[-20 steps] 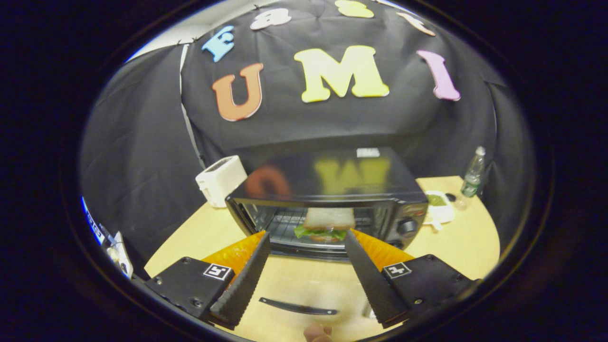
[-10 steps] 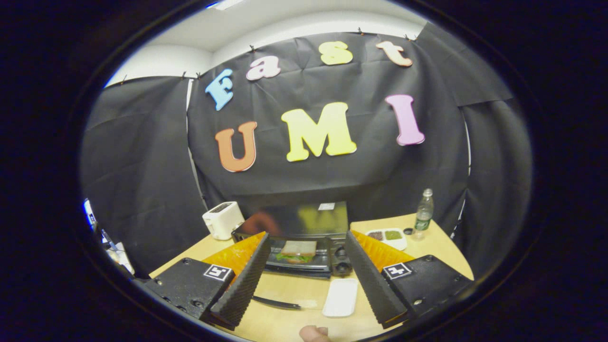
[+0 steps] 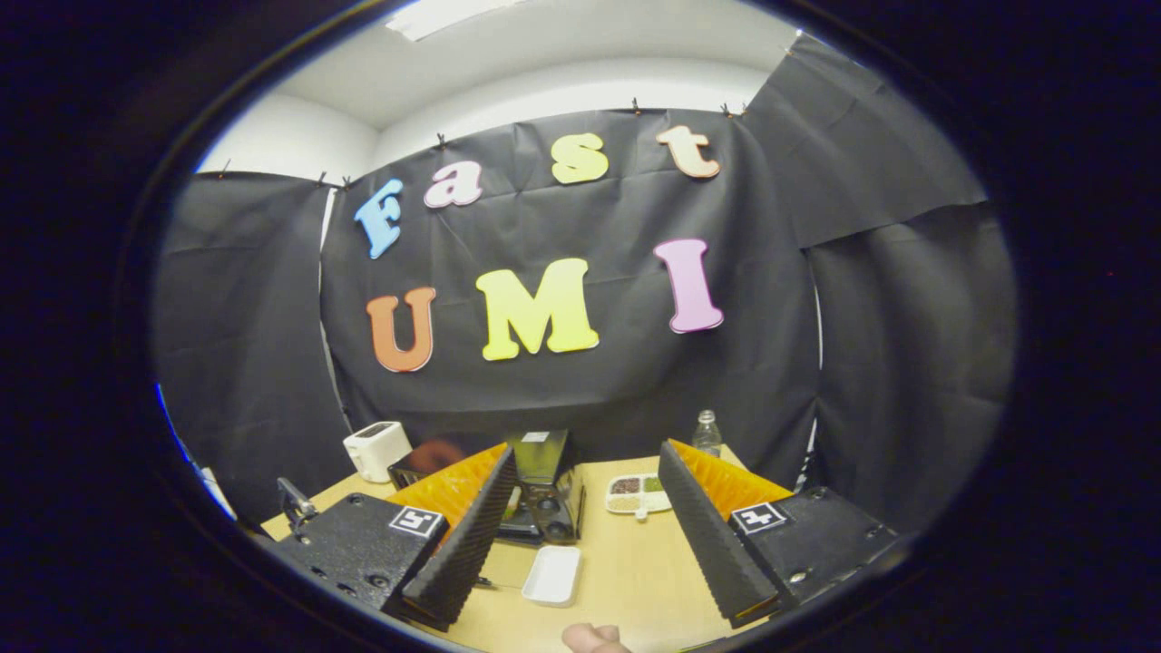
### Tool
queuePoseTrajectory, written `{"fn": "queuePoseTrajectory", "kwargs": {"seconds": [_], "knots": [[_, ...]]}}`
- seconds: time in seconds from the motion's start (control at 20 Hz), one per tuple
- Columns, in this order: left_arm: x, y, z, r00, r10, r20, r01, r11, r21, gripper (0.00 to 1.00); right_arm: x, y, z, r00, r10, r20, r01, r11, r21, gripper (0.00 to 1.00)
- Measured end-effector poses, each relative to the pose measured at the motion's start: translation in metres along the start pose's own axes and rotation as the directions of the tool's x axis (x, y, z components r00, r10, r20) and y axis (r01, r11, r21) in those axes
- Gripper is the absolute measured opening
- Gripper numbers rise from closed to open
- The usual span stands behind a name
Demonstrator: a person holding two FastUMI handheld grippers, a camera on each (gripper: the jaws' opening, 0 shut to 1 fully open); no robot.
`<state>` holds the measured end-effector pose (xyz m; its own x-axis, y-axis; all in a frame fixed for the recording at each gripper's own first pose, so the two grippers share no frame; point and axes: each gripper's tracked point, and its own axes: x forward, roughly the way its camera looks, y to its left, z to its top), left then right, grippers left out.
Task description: Open the electric oven with the left hand, put the food in, and close the electric oven.
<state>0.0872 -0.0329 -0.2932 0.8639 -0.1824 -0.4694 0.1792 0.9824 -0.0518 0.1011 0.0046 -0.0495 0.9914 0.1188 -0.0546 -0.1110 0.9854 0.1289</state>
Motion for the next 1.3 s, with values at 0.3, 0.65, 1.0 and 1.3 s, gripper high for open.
{"fn": "queuePoseTrajectory", "kwargs": {"seconds": [0.3, 0.65, 1.0, 1.3], "knots": [[0.036, -0.004, -0.042, 0.993, 0.017, -0.117, -0.02, 1.0, -0.019, 0.94, -0.027, -0.034, 0.011, 0.998, -0.041, 0.057, 0.043, 0.999, -0.032, 0.96], [0.052, -0.004, -0.052, 0.985, 0.05, -0.163, -0.054, 0.998, -0.021, 0.94, -0.035, -0.05, 0.006, 0.996, -0.048, 0.074, 0.049, 0.999, -0.002, 0.96], [0.055, 0.007, -0.034, 0.988, 0.089, -0.126, -0.09, 0.996, -0.002, 0.94, -0.031, -0.049, -0.002, 0.998, -0.035, 0.057, 0.035, 0.999, 0.004, 0.96], [0.056, 0.005, -0.003, 0.994, 0.087, -0.069, -0.087, 0.996, 0.012, 0.94, -0.021, -0.052, 0.0, 0.998, -0.042, 0.044, 0.042, 0.999, 0.017, 0.96]]}}
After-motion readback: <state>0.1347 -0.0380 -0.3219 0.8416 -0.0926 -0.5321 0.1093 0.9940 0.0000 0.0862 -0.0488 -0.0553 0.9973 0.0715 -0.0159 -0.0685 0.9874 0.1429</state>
